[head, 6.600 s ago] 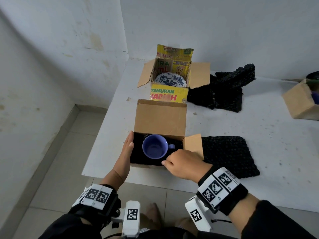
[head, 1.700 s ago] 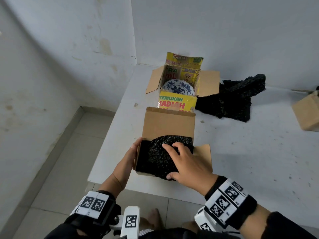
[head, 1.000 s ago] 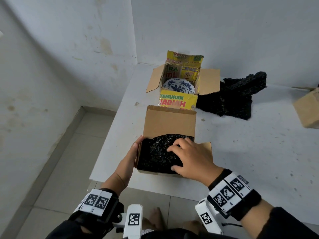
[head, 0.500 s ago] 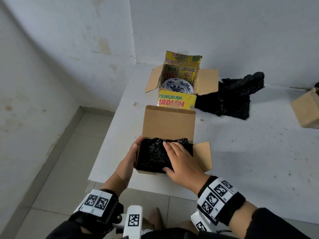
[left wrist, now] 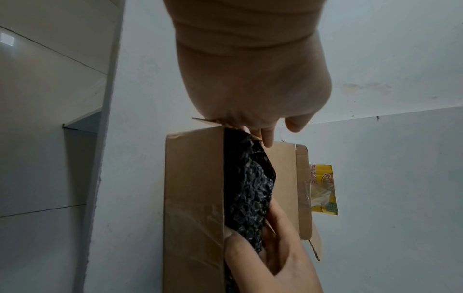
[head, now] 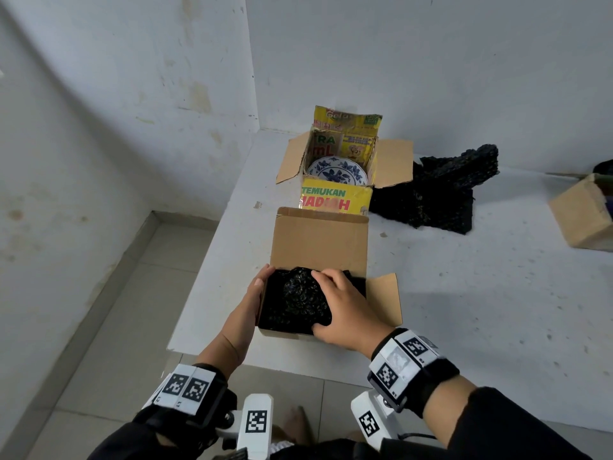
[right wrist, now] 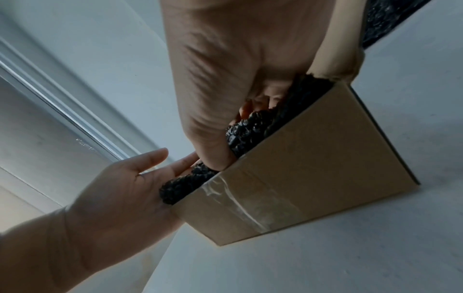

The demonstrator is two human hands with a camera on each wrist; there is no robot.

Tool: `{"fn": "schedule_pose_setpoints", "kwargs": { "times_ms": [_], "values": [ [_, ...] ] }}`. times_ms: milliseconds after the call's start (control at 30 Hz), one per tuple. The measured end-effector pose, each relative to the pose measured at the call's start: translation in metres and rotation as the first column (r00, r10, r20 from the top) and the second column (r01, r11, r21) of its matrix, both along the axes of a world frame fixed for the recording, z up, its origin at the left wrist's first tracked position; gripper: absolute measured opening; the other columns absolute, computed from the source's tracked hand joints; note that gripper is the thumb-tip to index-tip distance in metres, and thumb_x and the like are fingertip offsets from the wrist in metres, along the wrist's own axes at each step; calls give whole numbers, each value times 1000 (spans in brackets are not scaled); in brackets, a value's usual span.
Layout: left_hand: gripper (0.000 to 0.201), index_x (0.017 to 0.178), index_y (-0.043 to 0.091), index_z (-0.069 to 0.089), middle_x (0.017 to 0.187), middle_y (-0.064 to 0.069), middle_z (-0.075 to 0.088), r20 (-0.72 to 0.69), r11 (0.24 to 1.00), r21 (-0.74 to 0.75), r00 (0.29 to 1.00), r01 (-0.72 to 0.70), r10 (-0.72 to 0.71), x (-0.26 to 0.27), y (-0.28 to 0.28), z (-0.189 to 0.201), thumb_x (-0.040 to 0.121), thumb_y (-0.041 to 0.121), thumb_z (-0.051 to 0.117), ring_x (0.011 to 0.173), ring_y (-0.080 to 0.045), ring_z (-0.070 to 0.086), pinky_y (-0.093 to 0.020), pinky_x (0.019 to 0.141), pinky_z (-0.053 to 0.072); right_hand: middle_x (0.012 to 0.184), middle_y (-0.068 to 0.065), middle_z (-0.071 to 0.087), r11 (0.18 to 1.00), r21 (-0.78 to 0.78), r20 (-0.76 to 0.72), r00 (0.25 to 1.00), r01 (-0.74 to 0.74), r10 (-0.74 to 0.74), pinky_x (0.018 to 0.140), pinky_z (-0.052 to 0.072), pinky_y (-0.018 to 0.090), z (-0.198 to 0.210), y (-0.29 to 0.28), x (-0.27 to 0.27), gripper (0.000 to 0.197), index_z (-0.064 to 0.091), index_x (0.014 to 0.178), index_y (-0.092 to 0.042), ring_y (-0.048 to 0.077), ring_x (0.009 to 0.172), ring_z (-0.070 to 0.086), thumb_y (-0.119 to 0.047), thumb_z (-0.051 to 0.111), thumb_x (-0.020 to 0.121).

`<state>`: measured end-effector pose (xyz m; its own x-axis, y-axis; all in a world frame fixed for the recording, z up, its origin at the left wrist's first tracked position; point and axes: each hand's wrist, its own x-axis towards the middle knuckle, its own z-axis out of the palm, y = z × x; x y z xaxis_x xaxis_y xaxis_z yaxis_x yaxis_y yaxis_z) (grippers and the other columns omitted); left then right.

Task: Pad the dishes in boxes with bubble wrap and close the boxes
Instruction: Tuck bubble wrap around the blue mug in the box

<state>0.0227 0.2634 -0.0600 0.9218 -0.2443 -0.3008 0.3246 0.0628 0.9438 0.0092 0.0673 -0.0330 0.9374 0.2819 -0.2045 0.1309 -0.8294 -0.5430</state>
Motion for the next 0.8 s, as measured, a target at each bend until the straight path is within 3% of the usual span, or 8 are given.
{"fn": "schedule_pose_setpoints", "kwargs": {
  "times_ms": [300,433,533,667,800],
  "values": [
    [48,128,35,47,147,14,36,4,1000,-27,1000,-12,12,-1,-3,3,85,49,30,129,9,34,-15,103,26,141,-1,29,998,58,15,999,35,-36,107,29,28,-4,-2,1,94,23,146,-18,19,128,35,-36,73,69],
    [48,126,34,49,146,13,38,11,999,-50,1000,-18,19,-2,-4,4,84,53,35,125,13,36,-12,98,30,133,-2,32,995,74,46,997,65,-69,103,35,29,-2,4,0,90,26,143,-28,18,120,39,-54,70,70],
    [49,126,35,50,147,13,37,2,999,-44,1000,-21,21,-2,-2,5,83,55,37,134,2,34,-22,108,26,126,0,31,997,-11,64,995,79,-78,98,41,35,-1,14,2,83,28,141,-34,21,113,43,-65,62,72],
    [45,124,37,51,145,17,37,2,999,-36,1000,-22,22,-3,-2,7,85,49,31,124,15,35,-12,98,30,126,3,31,988,-134,55,996,82,-75,97,42,36,2,21,6,84,27,142,-27,24,111,44,-69,54,75],
    [46,124,37,50,144,18,35,-3,999,-34,1000,-27,27,-3,-2,8,84,49,31,124,14,33,-12,98,27,127,0,34,982,-167,81,994,86,-74,99,36,34,5,24,9,85,30,138,-23,21,114,43,-67,58,72]
  ]
}}
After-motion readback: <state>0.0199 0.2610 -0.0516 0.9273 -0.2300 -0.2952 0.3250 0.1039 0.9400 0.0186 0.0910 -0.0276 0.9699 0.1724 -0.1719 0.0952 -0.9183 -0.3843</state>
